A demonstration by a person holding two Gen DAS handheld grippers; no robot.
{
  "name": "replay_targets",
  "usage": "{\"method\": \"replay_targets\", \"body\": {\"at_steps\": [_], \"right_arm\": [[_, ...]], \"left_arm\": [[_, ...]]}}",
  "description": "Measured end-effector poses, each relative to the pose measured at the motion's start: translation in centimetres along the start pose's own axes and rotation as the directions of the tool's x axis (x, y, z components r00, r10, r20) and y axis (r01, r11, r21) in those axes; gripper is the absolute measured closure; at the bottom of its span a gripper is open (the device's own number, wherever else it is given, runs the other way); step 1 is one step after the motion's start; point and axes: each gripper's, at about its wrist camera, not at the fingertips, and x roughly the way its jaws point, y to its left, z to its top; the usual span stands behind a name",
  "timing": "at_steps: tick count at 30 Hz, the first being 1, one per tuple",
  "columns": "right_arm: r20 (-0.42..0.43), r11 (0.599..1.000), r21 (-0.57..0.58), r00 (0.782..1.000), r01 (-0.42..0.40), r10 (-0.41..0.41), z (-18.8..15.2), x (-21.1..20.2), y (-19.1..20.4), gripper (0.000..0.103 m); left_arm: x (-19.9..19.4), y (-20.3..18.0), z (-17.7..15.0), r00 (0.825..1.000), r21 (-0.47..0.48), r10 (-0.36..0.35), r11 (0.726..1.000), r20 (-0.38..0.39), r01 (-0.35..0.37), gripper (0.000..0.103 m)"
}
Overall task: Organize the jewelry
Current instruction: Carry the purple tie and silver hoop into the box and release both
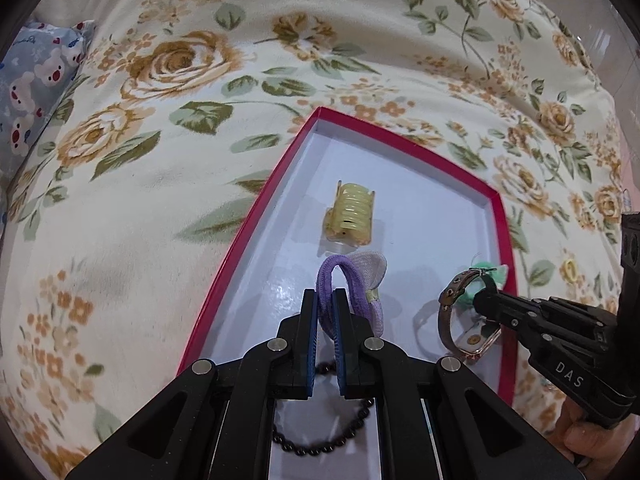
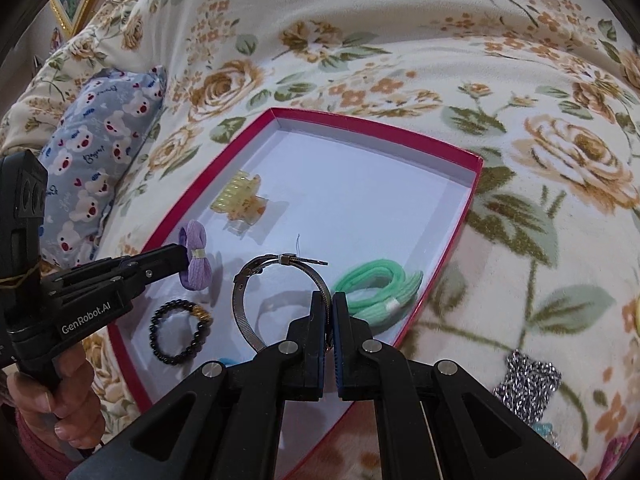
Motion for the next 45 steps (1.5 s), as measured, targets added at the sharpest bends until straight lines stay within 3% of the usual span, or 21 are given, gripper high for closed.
{"method": "replay_targets", "body": {"at_steps": [9,19,24,31,33,35,45], "right_arm": [[-0.030,1.000,-0.022,0.999,0.017,-0.017,0.8,1.0,0.2,0.099],[-0.043,1.000,-0.023,0.999,0.013,-0.014,1.4,1.5,0.3,0.095],[-0.013,1.000,0.013,1.000,-0.016,0.016,1.2,0.7,-0.2,0.092],[0.045,0.999,0.038,0.998,-0.038,0.037,0.4,-1.8,-0.5,0.084],[0.069,0.998,0.050,0.997,-0.041,0.038,-0.2,-2.9,-0.8,0.075],[0.085,0.997,0.057,0.996,-0.044,0.039,-0.7,-3.8,-1.1,0.071],[0.154,0.992,0.121,0.988,-0.039,0.020,-4.5,-8.6,-3.0,0.066]], "left_arm": [[2.6,-0.4,1.0,0.998,0.010,0.032,0.999,-0.056,-0.032,0.096],[2.9,-0.1,1.3,0.998,-0.009,0.021,1.000,-0.062,-0.021,0.092],[2.6,-0.2,1.1,0.998,-0.006,0.036,0.999,-0.048,-0.036,0.081],[1.3,0.0,0.3,0.999,-0.024,0.034,0.999,-0.040,-0.035,0.079],[0.4,0.2,0.0,0.999,-0.032,0.030,0.999,-0.020,-0.031,0.064],[-0.6,0.3,-0.6,1.000,-0.043,0.027,0.999,0.009,-0.026,0.056],[-4.6,-0.2,-4.7,0.999,-0.078,0.015,0.997,0.034,-0.013,0.051]]}}
